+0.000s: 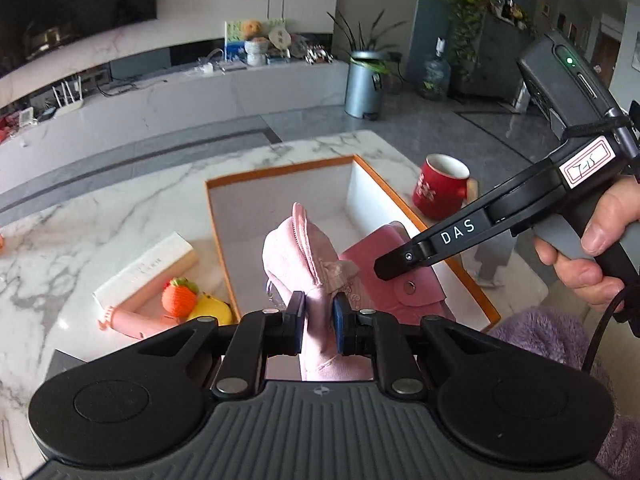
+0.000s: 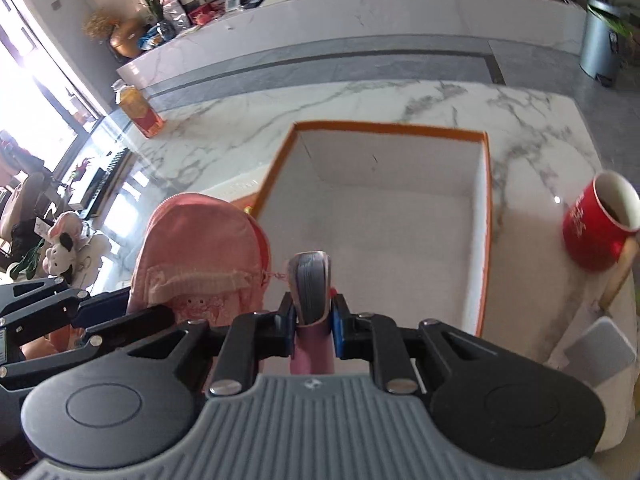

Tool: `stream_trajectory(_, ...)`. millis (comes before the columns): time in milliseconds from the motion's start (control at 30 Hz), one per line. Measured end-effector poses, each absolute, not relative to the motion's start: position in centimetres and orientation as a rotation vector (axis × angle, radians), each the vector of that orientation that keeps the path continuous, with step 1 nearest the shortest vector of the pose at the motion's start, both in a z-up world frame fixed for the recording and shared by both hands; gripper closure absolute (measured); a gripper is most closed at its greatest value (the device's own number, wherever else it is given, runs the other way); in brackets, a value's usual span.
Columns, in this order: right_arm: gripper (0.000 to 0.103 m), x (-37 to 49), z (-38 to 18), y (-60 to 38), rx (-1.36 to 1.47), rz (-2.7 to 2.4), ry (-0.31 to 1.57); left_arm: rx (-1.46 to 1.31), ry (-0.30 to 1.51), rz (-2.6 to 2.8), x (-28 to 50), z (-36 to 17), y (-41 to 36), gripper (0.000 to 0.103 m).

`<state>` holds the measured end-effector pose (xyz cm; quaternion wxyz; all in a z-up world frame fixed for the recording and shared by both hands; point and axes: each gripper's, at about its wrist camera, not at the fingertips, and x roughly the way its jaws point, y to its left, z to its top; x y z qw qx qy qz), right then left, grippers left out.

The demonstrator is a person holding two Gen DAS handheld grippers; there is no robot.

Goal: Organize objects
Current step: 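Carry backpack and phone case into the orange box and open both tools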

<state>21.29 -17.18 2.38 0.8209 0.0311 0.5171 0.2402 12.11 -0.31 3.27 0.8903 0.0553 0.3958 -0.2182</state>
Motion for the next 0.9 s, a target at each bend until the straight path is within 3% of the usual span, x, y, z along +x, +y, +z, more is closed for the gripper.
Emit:
stream_trajectory(500, 0.084, 23.2, -5.1, -16.6, 0.176, 0.556, 1.258, 0.440, 1.041, -0.404, 14.3, -2.1, -4.5, 0.084)
stream_trajectory(900, 0.083, 23.7, -7.7, -14.3, 0.259, 0.495, 1.331, 0.395, 1.081, -0.431, 15.1, -3.4, -3.0, 0.071)
